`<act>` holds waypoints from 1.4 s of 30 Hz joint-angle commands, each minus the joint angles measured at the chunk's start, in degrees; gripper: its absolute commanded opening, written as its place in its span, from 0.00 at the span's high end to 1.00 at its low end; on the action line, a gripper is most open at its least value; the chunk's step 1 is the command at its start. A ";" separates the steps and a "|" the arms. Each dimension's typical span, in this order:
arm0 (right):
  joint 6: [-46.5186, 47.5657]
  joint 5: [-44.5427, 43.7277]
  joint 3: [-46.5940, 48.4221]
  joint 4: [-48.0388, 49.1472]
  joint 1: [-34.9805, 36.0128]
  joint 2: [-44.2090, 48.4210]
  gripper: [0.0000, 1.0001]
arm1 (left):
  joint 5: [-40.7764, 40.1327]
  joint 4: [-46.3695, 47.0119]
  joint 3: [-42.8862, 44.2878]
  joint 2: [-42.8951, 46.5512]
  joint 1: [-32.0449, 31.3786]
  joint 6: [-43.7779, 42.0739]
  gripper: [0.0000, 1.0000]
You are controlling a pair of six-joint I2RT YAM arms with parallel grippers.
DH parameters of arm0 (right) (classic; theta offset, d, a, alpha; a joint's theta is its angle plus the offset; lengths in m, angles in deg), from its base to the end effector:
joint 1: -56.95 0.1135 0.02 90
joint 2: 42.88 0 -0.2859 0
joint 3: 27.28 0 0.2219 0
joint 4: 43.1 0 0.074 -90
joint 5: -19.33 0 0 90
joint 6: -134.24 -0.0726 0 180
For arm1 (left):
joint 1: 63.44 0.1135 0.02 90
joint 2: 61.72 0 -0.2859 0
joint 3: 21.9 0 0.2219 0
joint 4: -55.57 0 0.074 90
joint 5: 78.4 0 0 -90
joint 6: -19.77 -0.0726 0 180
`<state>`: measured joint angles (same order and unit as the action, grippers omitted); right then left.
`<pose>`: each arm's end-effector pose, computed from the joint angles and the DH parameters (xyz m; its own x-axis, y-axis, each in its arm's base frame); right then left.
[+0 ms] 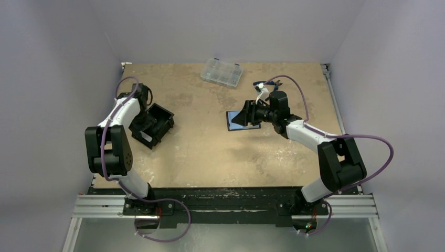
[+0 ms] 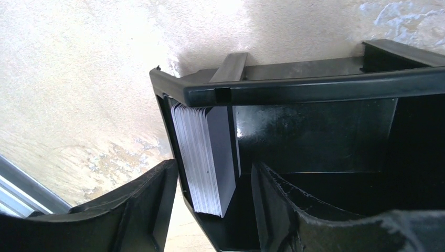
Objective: Put the credit cards into the card holder
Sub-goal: Move the storage box to the center of the board, then pick up the credit card from the storage box.
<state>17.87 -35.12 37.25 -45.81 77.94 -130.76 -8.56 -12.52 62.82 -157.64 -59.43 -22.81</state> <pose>0.2955 0.1586 0.2528 -0.7135 0.1133 -0.6914 -0.5158 0.5828 0.6279 0.2911 0.0455 0.2151 -0.5678 -0.7327 -0.3751 -0.8094 0.5800 0.0923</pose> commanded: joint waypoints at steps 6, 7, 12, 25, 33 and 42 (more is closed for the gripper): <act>-0.17 1.01 -0.32 2.84 0.13 0.25 0.34 | -3.76 -7.75 2.44 0.49 3.15 6.05 0.42; -0.17 1.04 -0.32 2.85 0.18 0.24 0.34 | -4.87 -8.21 2.65 0.05 3.26 6.39 0.41; -0.24 1.19 -0.41 3.02 0.12 0.31 0.34 | -1.80 -4.94 1.61 -2.86 3.89 5.15 0.39; -0.33 1.19 -0.48 3.18 0.14 0.24 0.34 | -0.77 -3.38 -0.51 -4.45 3.89 4.09 0.44; -0.61 1.36 -0.59 3.55 0.11 0.10 0.34 | -0.84 -5.84 0.66 -1.55 3.85 4.29 0.50; -0.61 1.36 -0.65 3.62 0.12 0.16 0.34 | -0.43 -6.81 0.03 -1.38 3.76 3.83 0.49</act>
<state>17.23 -34.95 36.92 -44.17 77.94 -130.76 -8.91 -17.35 62.54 -161.64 -55.95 -18.77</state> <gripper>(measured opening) 0.663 0.509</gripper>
